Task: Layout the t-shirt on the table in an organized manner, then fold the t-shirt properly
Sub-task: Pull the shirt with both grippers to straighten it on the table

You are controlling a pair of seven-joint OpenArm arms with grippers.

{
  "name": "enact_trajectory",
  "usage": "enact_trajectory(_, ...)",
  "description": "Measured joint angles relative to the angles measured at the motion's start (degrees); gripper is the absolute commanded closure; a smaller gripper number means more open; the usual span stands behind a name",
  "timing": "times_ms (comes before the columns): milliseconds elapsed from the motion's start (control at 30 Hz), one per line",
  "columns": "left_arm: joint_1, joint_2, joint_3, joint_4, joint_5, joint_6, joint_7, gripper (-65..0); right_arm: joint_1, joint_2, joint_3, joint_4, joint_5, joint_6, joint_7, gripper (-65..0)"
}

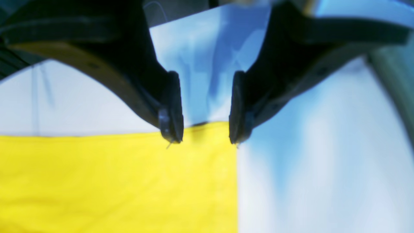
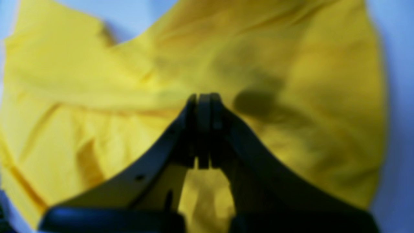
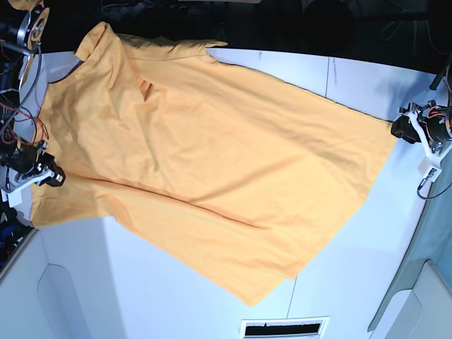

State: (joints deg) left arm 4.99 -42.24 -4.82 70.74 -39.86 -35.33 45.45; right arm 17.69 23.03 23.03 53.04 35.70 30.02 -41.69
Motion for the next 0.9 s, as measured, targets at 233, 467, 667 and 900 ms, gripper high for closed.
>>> enact_trajectory(233, -0.1, 0.1, 0.0, 2.2, -7.8, -3.3, 0.5, -27.3, -19.0, -2.3, 8.9, 21.9, 7.3, 1.1, -3.4, 0.0)
enact_trajectory(467, -0.1, 3.6, 0.0, 3.4, -8.0, -3.5, 0.4, -27.3, -25.5, -3.2, 10.4, 28.1, 4.1, 1.7, -2.7, 0.0)
enact_trajectory(667, -0.1, 7.8, 0.0, 3.4, -5.5, -3.5, 0.4, -27.3, -24.3, -3.0, 4.1, 20.9, -3.2, 1.2, 2.8, 0.0)
enact_trajectory(900, -0.1, 8.9, 0.0, 3.4, -3.9, -3.5, 0.7, -27.3, -13.1, -2.7, -2.4, 4.1, -7.4, 0.0, 11.1, 0.0)
